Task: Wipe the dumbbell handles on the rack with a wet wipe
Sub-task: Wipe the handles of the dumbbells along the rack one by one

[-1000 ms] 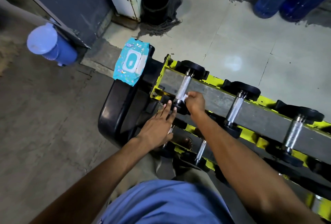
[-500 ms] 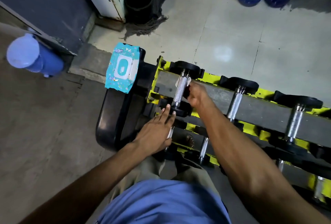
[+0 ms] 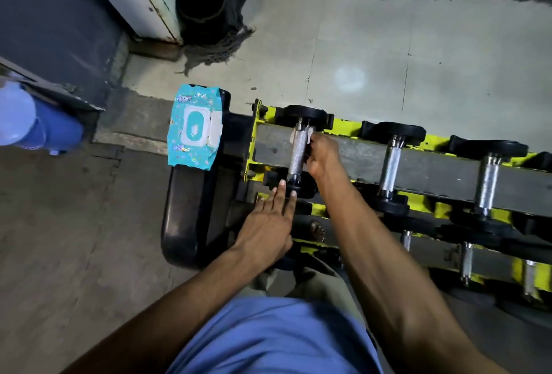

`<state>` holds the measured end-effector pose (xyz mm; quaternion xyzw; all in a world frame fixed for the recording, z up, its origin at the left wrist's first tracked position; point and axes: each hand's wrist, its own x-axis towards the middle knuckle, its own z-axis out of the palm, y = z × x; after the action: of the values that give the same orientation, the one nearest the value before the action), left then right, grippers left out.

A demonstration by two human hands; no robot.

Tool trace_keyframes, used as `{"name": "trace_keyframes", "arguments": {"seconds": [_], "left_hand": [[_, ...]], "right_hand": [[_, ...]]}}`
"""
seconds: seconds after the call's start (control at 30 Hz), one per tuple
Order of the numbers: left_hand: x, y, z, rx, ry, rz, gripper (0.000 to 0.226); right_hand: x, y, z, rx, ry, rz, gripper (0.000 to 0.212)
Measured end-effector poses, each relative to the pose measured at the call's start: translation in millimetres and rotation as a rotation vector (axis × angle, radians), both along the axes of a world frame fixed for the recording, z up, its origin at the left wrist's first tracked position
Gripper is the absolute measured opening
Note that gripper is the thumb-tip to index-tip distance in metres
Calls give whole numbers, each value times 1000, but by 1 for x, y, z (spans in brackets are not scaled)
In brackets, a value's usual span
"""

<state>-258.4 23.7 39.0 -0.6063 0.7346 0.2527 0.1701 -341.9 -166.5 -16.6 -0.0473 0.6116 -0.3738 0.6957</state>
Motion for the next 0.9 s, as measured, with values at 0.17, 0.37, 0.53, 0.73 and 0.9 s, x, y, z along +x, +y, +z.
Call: {"name": "trace_keyframes", "arguments": {"seconds": [0.17, 0.37, 0.53, 0.73, 0.9], "left_hand": [[4, -2, -1, -12, -4, -11, 96], [4, -1, -3, -28, -24, -36, 95], [-2, -1, -7, -58, -34, -15, 86], [-15, 2, -5, -64, -54, 2, 84], [-20, 3, -6, -88, -79, 34, 76]], "right_hand": [[-1, 33, -8, -619, 950, 258, 1], [-36, 27, -7, -1259, 1590, 1124, 47], [-29, 12, 13, -1159, 1676, 1510, 40], [-24, -7, 48, -1271, 1491, 2057, 34], [-1, 10, 47, -1170, 1655, 2231, 23]]}}
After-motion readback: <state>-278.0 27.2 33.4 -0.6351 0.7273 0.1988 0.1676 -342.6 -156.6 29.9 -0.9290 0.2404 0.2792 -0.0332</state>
